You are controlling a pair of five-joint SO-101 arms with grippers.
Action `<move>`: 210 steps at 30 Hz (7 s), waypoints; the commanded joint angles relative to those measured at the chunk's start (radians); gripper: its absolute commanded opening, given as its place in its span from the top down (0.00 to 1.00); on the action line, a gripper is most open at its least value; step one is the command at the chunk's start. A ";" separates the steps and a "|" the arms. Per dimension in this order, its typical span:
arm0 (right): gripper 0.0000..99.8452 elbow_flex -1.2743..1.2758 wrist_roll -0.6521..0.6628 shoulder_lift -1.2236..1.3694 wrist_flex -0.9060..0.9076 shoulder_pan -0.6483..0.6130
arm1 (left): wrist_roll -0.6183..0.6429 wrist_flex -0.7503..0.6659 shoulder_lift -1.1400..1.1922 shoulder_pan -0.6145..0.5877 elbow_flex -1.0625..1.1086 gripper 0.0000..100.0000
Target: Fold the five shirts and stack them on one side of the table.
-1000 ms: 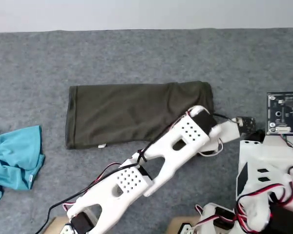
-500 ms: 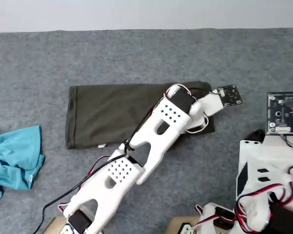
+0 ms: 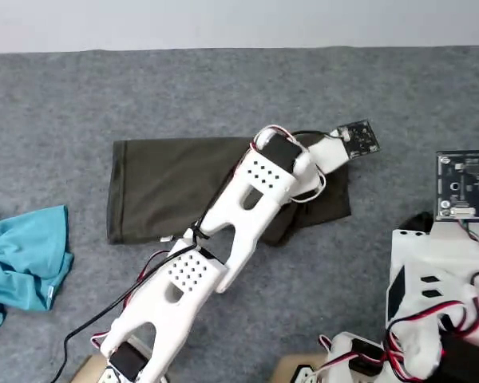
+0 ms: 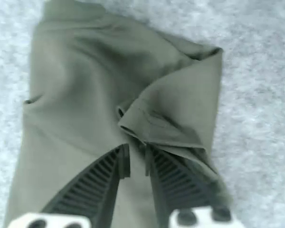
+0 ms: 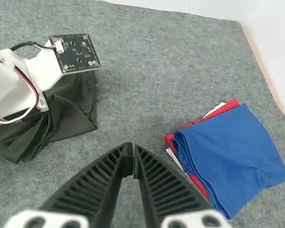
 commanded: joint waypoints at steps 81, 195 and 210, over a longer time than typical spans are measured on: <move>0.99 0.041 0.011 -0.008 0.039 0.015 | 0.002 -0.038 -0.161 -0.143 0.216 0.86; 0.99 0.072 -0.043 0.694 -0.535 -0.272 | 0.414 0.107 -0.595 -0.508 0.197 0.88; 0.99 0.072 0.057 1.256 -1.095 -0.354 | 0.411 0.106 -0.973 -0.713 0.705 0.95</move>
